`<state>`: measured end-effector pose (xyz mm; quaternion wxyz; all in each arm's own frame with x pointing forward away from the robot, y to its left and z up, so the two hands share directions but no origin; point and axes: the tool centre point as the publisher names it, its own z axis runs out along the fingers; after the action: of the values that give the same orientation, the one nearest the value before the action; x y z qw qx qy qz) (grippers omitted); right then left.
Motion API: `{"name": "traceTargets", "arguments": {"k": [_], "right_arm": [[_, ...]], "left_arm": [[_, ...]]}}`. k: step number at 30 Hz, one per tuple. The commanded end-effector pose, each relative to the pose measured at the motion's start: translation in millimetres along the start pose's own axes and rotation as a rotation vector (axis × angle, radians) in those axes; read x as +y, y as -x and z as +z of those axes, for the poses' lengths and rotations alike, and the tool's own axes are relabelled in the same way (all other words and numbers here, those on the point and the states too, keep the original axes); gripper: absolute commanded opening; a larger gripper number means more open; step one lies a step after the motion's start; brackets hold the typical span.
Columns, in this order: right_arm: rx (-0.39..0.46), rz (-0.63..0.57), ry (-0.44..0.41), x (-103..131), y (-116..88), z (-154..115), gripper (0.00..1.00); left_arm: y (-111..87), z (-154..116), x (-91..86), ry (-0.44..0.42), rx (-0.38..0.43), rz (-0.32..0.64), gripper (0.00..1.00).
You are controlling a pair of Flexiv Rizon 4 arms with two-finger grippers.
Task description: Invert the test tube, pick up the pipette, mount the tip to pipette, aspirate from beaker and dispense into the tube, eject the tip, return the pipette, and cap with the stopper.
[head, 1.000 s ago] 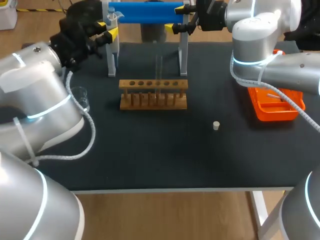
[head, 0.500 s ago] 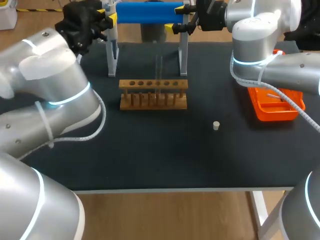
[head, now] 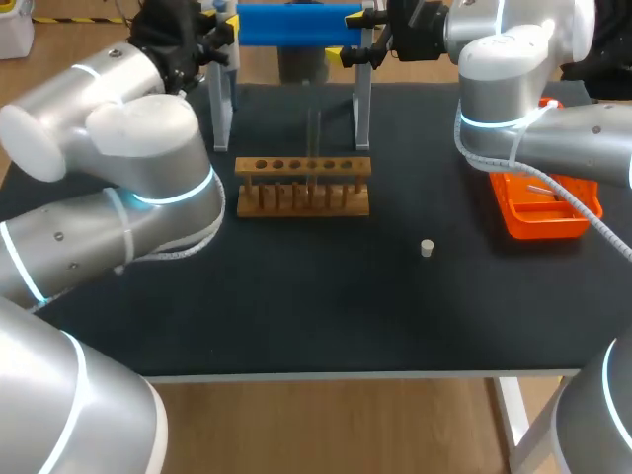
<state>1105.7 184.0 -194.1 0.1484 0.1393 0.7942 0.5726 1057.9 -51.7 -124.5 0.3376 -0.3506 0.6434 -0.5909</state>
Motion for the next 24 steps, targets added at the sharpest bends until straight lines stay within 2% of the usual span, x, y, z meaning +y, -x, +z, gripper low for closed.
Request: {"name": "traceTargets", "arguments": {"k": [1, 8, 24], "right_arm": [[0.000, 0.000, 0.001, 0, 0, 0, 1.00], [0.000, 0.000, 0.001, 0, 0, 0, 1.00], [0.000, 0.000, 0.001, 0, 0, 0, 1.00]], "left_arm": [[-2.6, 13, 3.3, -0.004, -0.104, -0.003, 0.00], [2.1, 21, 7.9, 0.012, -0.168, -0.007, 0.00], [17.1, 41, 22.8, 0.044, -0.250, -0.019, 0.00]]}}
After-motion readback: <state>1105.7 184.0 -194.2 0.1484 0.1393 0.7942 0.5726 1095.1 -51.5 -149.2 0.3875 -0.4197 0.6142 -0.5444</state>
